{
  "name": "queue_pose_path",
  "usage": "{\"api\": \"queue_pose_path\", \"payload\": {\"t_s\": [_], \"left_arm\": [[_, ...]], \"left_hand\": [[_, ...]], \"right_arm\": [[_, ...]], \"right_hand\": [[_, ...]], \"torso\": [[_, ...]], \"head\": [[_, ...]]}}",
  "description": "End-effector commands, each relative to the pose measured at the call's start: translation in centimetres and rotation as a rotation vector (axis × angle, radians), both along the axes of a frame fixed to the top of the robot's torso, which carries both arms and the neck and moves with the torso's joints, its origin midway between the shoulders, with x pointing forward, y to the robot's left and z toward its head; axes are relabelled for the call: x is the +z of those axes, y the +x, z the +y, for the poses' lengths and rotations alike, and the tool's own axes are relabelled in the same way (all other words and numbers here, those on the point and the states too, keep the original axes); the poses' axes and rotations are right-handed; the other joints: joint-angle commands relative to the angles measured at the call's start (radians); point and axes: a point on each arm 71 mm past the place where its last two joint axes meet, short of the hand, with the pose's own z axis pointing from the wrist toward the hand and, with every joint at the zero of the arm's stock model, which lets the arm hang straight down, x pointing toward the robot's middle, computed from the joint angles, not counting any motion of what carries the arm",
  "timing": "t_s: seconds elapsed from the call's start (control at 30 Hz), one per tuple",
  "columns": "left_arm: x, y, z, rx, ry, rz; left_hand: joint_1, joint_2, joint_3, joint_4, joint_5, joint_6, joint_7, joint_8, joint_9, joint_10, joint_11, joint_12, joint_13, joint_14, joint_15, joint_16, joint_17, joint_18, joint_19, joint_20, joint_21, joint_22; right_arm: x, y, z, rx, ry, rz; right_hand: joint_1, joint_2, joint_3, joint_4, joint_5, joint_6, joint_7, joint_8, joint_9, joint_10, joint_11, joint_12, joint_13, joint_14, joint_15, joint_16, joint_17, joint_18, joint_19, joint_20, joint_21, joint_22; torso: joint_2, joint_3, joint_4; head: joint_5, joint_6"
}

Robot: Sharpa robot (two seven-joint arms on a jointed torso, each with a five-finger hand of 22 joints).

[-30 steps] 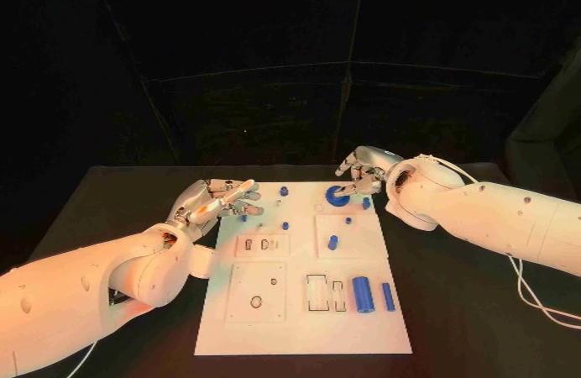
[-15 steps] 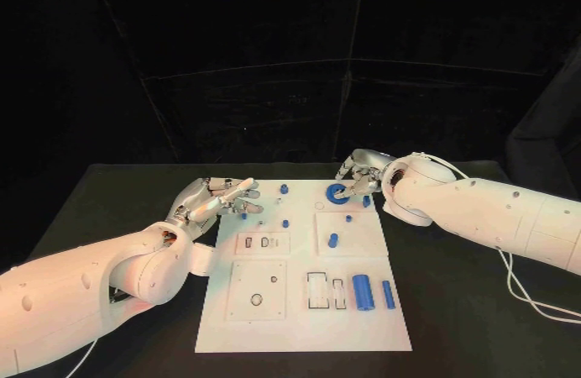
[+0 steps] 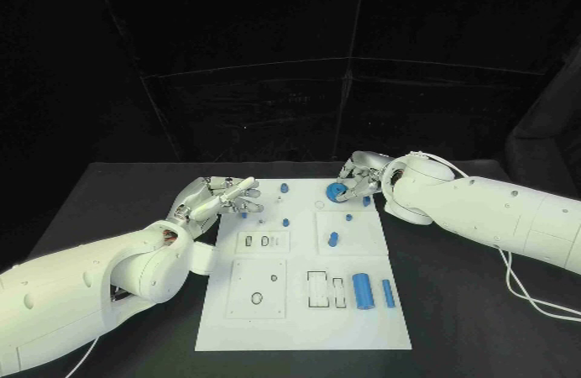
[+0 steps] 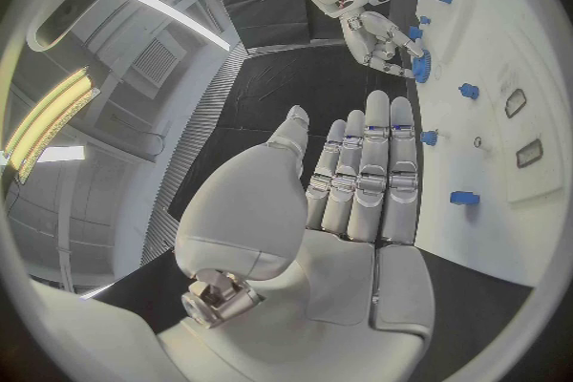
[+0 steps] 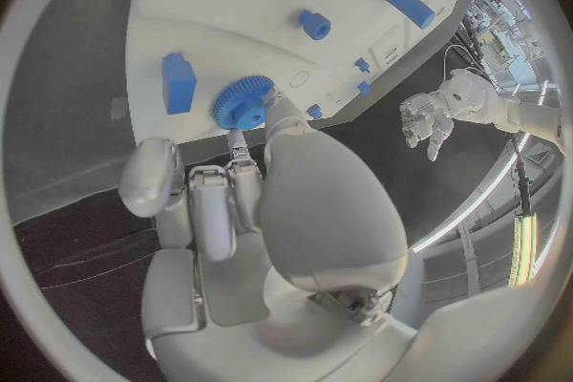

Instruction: Assemble the parts on the task board

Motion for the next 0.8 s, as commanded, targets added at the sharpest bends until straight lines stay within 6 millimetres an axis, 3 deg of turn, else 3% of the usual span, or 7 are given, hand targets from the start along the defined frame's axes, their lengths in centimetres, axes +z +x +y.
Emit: {"api": "queue_pose_path", "payload": {"t_s": [0.03, 0.27, 0.43, 0.57, 0.8], "left_arm": [[0.1, 0.0, -0.2, -0.014, -0.008, -0.001], [0.0, 0.0, -0.2, -0.022, -0.011, 0.001], [0.0, 0.0, -0.2, -0.027, -0.013, 0.003], [0.0, 0.0, -0.3, -0.036, -0.017, 0.004], [0.0, 0.0, -0.3, -0.042, -0.021, 0.003]], "left_hand": [[-0.002, 0.011, 0.002, -0.006, 0.003, 0.002, 0.008, -0.006, 0.000, -0.001, 0.006, -0.007, 0.001, -0.007, 0.001, -0.006, 0.001, 0.015, 0.002, 0.006, -0.006, -0.001], [-0.002, 0.011, 0.002, -0.006, 0.003, 0.002, 0.008, -0.006, 0.000, -0.001, 0.006, -0.007, 0.001, -0.007, 0.001, -0.006, 0.001, 0.015, 0.002, 0.006, -0.006, -0.001], [-0.002, 0.011, 0.002, -0.006, 0.003, 0.002, 0.008, -0.007, 0.000, -0.001, 0.006, -0.007, 0.001, -0.007, 0.001, -0.006, 0.001, 0.015, 0.002, 0.006, -0.006, -0.001], [-0.001, 0.012, 0.003, -0.007, 0.003, 0.002, 0.008, -0.007, 0.000, 0.000, 0.006, -0.008, 0.001, -0.007, 0.001, -0.007, 0.002, 0.015, 0.002, 0.006, -0.007, -0.001], [0.002, 0.017, 0.006, -0.011, 0.003, 0.001, 0.008, -0.009, 0.000, -0.001, 0.006, -0.011, 0.001, -0.008, 0.001, -0.011, 0.006, 0.015, 0.003, 0.007, -0.010, -0.002]], "right_arm": [[-0.1, 0.1, 0.2, 0.010, -0.025, 0.017], [-0.1, 0.2, 0.3, 0.013, -0.027, 0.010], [0.4, 0.2, 0.8, 0.045, -0.027, -0.069], [1.0, 0.2, 1.2, 0.066, -0.005, -0.146], [1.7, -0.2, 1.9, 0.105, 0.019, -0.232]], "right_hand": [[0.005, 0.013, 0.003, -0.010, 0.003, 0.010, 0.000, 0.005, 0.000, 0.010, -0.001, 0.008, 0.079, 0.084, 0.007, 0.005, 0.152, -0.009, 0.008, -0.001, 0.008, 0.005], [0.045, 0.053, 0.034, -0.049, -0.030, 0.024, 0.000, 0.014, 0.000, 0.011, -0.002, 0.010, 0.085, 0.083, 0.007, 0.008, 0.156, -0.010, 0.007, -0.001, 0.015, 0.014], [0.108, 0.101, 0.110, -0.106, -0.103, 0.107, -0.013, 0.047, 0.008, 0.040, -0.014, 0.035, 0.126, 0.085, -0.003, 0.012, 0.167, -0.016, 0.021, -0.007, 0.036, 0.050], [0.096, 0.111, 0.147, -0.118, -0.158, 0.164, -0.033, 0.060, 0.008, 0.053, -0.030, 0.045, 0.142, 0.086, -0.022, 0.014, 0.171, -0.018, 0.026, -0.022, 0.045, 0.064], [0.087, 0.112, 0.188, -0.144, -0.151, 0.203, -0.048, 0.064, 0.007, 0.062, -0.043, 0.050, 0.153, 0.088, -0.033, 0.016, 0.178, -0.021, 0.032, -0.034, 0.053, 0.078]], "torso": [[0.000, -0.0002, -0.0001], [0.000, -0.0005, 0.0011], [0.000, -0.0001, -0.0003], [0.000, -0.0009, 0.0010], [0.000, -0.0008, 0.0011]], "head": [[0.000, -0.001], [0.000, -0.004], [0.001, -0.002], [-0.001, -0.002], [0.002, -0.001]]}}
